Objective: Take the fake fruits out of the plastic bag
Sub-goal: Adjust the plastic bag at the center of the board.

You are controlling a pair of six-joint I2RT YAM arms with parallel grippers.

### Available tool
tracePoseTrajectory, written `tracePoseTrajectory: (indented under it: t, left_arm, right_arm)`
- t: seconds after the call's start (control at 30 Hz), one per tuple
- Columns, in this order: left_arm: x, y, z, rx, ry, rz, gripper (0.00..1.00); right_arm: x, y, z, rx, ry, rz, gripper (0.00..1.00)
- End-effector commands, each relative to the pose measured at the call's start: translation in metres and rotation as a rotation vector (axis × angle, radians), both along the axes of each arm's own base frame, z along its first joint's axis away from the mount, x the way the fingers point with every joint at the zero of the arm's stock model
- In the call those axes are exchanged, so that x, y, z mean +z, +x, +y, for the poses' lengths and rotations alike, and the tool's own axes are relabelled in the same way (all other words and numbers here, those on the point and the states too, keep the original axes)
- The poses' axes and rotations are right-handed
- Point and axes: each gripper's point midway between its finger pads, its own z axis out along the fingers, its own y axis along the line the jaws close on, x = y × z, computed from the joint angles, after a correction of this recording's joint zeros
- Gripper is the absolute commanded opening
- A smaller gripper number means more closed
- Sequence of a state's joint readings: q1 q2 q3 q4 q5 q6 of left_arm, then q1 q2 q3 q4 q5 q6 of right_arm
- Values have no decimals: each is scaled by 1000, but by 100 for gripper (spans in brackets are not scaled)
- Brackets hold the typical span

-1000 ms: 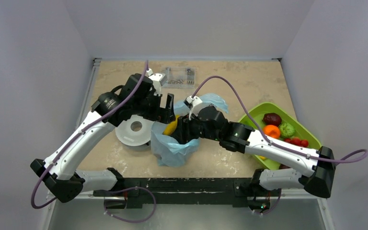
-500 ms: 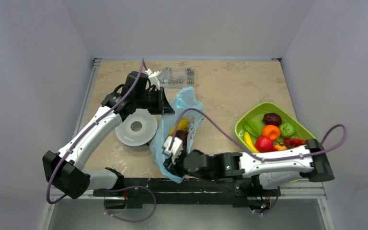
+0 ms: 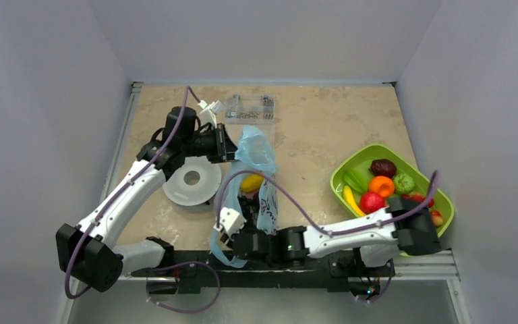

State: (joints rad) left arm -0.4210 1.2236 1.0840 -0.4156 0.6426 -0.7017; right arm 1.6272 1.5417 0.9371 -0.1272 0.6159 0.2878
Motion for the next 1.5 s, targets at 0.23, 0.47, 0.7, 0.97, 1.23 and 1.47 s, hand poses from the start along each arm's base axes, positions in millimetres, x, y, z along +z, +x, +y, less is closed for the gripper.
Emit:
tracePoseTrajectory:
  t: [0.23, 0.47, 0.7, 0.97, 1.23, 1.47]
  left_arm:
    - [14, -27, 27, -5, 86, -127, 33]
    - [-7, -67, 39, -7, 157, -100, 90]
    - [-59, -117, 33, -24, 219, -41, 93]
    - [-125, -139, 42, 0, 307, 79, 11]
    - [-152, -156, 46, 34, 265, 141, 0]
    - [-134, -151, 49, 60, 249, 90, 0]
  right_arm:
    - [110, 40, -21, -79, 294, 75, 61]
    - [85, 66, -40, -227, 266, 104, 55]
    - [52, 68, -61, -336, 219, 141, 50]
    - [1, 69, -114, -606, 108, 188, 37]
    - [-6, 61, -125, -588, 75, 222, 31]
    - [63, 76, -66, -386, 291, 193, 44]
